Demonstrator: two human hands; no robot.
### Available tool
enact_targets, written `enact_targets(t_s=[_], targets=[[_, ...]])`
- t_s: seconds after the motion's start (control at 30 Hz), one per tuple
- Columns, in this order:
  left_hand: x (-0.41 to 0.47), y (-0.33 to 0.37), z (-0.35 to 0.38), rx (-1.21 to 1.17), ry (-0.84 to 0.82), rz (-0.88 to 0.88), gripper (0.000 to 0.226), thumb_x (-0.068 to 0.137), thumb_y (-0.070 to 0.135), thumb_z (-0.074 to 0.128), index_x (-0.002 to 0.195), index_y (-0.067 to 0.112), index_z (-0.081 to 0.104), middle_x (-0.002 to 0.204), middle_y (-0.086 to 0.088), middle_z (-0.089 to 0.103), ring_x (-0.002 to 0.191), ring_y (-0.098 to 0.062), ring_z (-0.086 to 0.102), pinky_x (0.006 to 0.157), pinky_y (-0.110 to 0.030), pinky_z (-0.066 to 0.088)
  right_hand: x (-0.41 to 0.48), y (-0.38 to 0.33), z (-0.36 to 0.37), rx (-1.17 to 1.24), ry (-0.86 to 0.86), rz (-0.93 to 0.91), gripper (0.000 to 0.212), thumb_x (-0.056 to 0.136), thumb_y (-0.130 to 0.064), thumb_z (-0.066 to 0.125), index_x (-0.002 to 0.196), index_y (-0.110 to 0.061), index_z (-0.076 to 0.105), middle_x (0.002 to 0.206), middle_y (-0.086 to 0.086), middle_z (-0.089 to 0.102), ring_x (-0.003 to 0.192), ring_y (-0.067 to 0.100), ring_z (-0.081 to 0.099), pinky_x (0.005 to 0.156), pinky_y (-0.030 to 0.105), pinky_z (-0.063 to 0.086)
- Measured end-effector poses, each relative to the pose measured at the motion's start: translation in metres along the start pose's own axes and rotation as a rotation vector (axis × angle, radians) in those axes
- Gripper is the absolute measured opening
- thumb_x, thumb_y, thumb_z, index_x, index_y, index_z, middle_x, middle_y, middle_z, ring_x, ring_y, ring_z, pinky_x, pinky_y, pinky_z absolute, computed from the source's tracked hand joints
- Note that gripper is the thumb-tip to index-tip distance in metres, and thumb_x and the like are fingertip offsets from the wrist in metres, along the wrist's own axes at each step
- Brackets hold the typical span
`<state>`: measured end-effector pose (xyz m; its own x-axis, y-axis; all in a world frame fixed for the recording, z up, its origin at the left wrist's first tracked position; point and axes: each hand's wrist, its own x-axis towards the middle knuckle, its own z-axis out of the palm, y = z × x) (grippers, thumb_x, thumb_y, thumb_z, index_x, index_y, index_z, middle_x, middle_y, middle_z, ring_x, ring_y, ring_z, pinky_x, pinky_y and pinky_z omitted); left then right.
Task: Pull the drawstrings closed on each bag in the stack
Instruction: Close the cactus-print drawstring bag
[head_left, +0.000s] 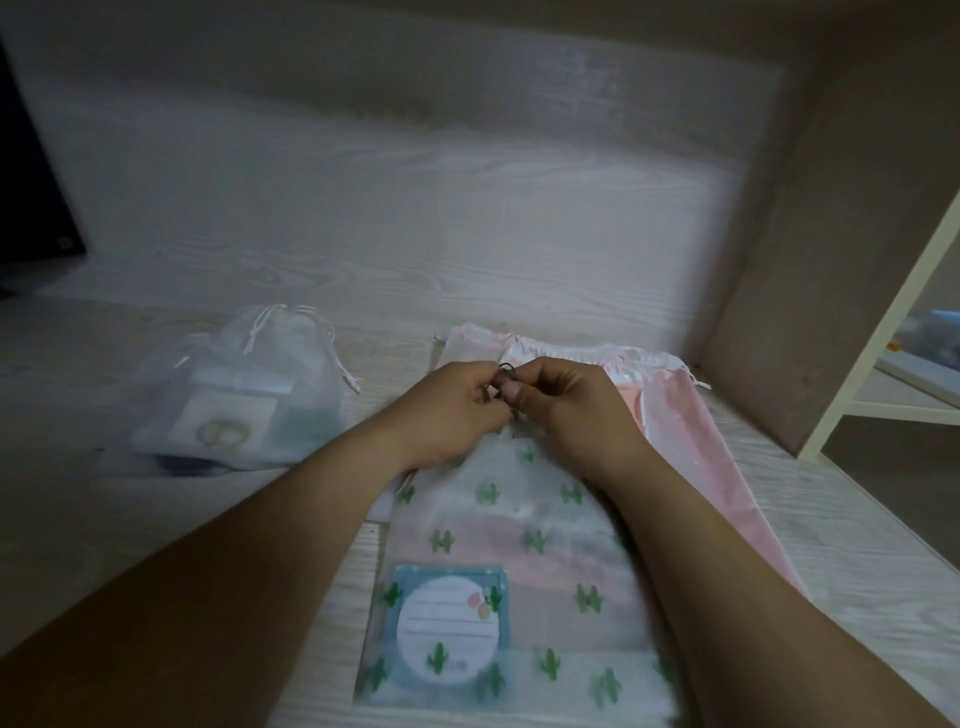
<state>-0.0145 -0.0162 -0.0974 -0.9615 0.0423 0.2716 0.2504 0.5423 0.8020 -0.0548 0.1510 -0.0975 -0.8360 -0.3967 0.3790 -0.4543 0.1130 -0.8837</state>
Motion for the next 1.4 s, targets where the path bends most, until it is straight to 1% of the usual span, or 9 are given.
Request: enact_targets(t_s=[0.3,0.43,0.6,0.77,0.9,1.03,1.13,1.3,1.4], targets=[[0.001,-0.006,-0.008,-0.256,-0.070,-0.017,0.013,0.094,0.018,0.070,0.092,0.005,0.071,0.082,-0.008,0.069,0.078,-0.012,0.061,0.076,-0.028,0.047,-0.002,-0.002,-0.004,0.133,0.051,0.034,0.010,0.095,-0.005,0.071,0.088,-0.009,0.078,0.092,0.005,0.080,0.081,0.011,0.069,0.080,0.024,0.054],[-0.004,0.000,-0.011,-0.423,-0.116,-0.039,0.008,0.101,0.010,0.062,0.095,0.004,0.063,0.065,0.001,0.064,0.054,-0.003,0.055,0.052,-0.013,0.043,-0.005,-0.006,-0.007,0.314,0.026,0.156,0.009,0.096,-0.007,0.070,0.088,-0.005,0.075,0.094,0.012,0.076,0.085,0.020,0.068,0.081,0.031,0.055],[-0.004,-0.005,-0.011,-0.536,-0.110,-0.032,0.016,0.096,0.029,0.068,0.083,0.019,0.064,0.090,-0.016,0.057,0.085,-0.027,0.046,0.076,-0.038,0.037,-0.007,-0.011,-0.008,0.393,0.031,0.210,0.011,0.097,-0.010,0.068,0.086,-0.008,0.072,0.080,0.009,0.072,0.067,0.017,0.065,0.069,0.027,0.054],[0.000,-0.010,-0.019,-0.451,-0.003,-0.098,0.021,0.100,0.029,0.064,0.082,0.018,0.062,0.084,-0.010,0.055,0.078,-0.021,0.047,0.070,-0.034,0.038,0.000,-0.007,-0.012,0.402,0.103,0.231,0.035,0.098,-0.014,0.067,0.064,-0.020,0.072,0.079,0.007,0.069,0.067,0.018,0.060,0.071,0.031,0.050],[0.002,-0.012,-0.020,-0.289,0.020,-0.119,0.025,0.101,0.035,0.060,0.083,0.018,0.062,0.078,-0.003,0.055,0.074,-0.015,0.050,0.074,-0.032,0.036,0.002,-0.004,-0.011,0.378,0.159,0.280,0.028,0.102,-0.022,0.063,0.077,-0.015,0.073,0.078,0.011,0.068,0.071,0.023,0.061,0.073,0.032,0.050],[0.001,-0.009,-0.020,-0.381,0.029,-0.102,0.025,0.092,0.040,0.062,0.084,0.016,0.064,0.081,-0.005,0.056,0.076,-0.016,0.051,0.074,-0.033,0.036,0.003,-0.002,-0.014,0.325,0.221,0.302,0.022,0.102,-0.027,0.063,0.084,-0.014,0.067,0.079,0.014,0.061,0.072,0.024,0.056,0.073,0.035,0.046],[0.000,-0.010,-0.021,-0.411,0.015,-0.094,0.028,0.096,0.040,0.062,0.095,0.012,0.068,0.087,-0.009,0.062,0.081,-0.019,0.057,0.078,-0.034,0.041,0.003,-0.003,-0.015,0.338,0.237,0.326,0.030,0.103,-0.026,0.061,0.074,-0.017,0.063,0.079,0.013,0.065,0.073,0.025,0.060,0.072,0.034,0.049],[0.003,-0.016,-0.020,-0.360,0.105,-0.117,0.028,0.103,0.035,0.058,0.080,0.019,0.060,0.072,0.002,0.058,0.068,-0.011,0.054,0.070,-0.031,0.039,0.002,-0.003,-0.020,0.234,0.104,0.353,0.034,0.099,-0.042,0.066,0.077,-0.017,0.073,0.082,0.006,0.076,0.078,0.026,0.072,0.081,0.040,0.056],[0.005,-0.017,-0.021,-0.319,0.188,-0.117,0.031,0.102,0.041,0.058,0.080,0.020,0.059,0.074,0.002,0.059,0.069,-0.013,0.054,0.071,-0.030,0.040,-0.002,0.000,-0.020,0.177,-0.006,0.370,0.046,0.094,-0.042,0.072,0.093,0.003,0.072,0.090,0.015,0.074,0.079,0.030,0.070,0.078,0.040,0.055]])
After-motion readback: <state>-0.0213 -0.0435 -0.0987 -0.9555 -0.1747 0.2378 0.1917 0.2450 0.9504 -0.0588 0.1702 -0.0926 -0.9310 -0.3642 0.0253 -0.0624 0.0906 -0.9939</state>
